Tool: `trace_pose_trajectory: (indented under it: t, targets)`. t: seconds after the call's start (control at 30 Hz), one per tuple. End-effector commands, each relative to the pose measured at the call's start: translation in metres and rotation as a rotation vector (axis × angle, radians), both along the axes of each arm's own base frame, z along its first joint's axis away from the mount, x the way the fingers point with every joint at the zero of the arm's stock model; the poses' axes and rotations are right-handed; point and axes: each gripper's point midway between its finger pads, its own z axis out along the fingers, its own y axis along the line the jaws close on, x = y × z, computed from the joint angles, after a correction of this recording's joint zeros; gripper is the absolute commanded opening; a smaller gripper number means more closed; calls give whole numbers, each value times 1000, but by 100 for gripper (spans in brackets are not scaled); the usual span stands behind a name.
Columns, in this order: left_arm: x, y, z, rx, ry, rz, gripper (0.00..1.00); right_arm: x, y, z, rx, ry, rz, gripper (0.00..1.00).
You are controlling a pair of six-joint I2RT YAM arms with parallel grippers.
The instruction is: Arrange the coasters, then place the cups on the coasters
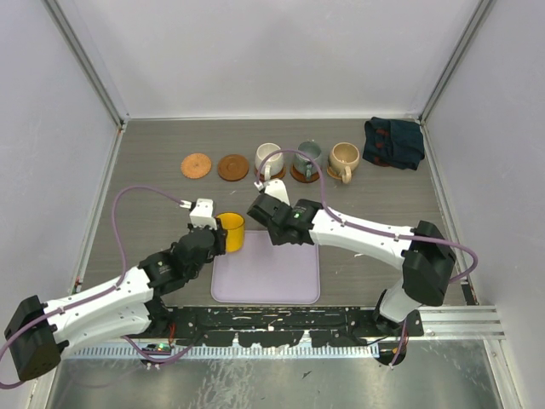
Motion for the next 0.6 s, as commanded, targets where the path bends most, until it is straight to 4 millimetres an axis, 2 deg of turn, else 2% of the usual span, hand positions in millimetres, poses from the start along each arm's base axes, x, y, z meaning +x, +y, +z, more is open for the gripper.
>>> trace_pose_trajectory:
  t: [0.0, 0.13, 0.4, 0.5, 0.57]
  targets:
    - [-7, -22, 6, -143, 23, -60, 26, 26, 9, 39, 102, -115, -19, 1]
    - [-21, -21, -13, -157, 101, -76, 28, 34, 9, 46, 112, -128, -10, 1]
    - [-46, -6, -30, -151, 186, -72, 31, 52, 37, 61, 136, -147, 39, 1]
    - [-51, 0, -35, -145, 205, -60, 40, 63, 51, 67, 142, -160, 55, 1]
    - [-53, 2, -38, -140, 214, -54, 49, 72, 60, 67, 144, -160, 65, 1]
